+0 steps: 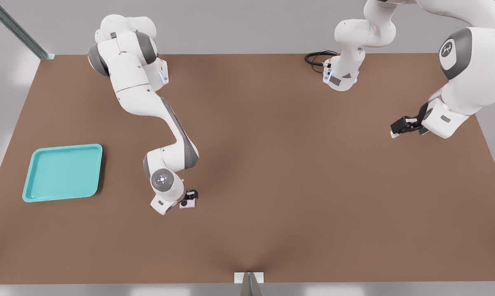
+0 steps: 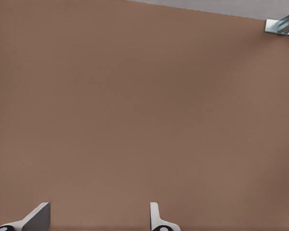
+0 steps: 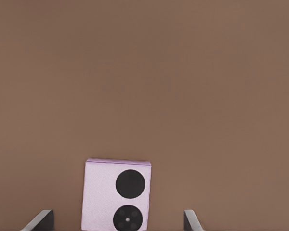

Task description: Keep left arm still and place phone on the tray with right arm

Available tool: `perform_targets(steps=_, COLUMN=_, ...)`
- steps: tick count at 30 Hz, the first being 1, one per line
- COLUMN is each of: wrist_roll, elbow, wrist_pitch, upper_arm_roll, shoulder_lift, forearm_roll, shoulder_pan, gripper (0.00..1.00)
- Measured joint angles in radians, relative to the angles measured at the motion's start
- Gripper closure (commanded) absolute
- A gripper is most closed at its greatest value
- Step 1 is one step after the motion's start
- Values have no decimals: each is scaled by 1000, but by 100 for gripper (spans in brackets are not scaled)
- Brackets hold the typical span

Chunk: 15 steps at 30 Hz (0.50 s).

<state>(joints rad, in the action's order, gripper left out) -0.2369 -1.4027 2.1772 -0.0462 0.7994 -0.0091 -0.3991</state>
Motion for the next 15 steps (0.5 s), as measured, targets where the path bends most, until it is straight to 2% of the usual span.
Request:
perform_targets(steps=7, wrist_roll=-50, elbow=-109, wrist_pitch=178, upper_arm_roll=4, shoulder_lift=25, forearm_roll=1, shoulder_pan=10, gripper=0)
perform_targets(steps=15, wrist_roll=-92, elbow=-137, wrist_pitch=250, upper_arm_roll=3, shoulder_lift=23, forearm_roll=18, shoulder_pan=13, gripper=0)
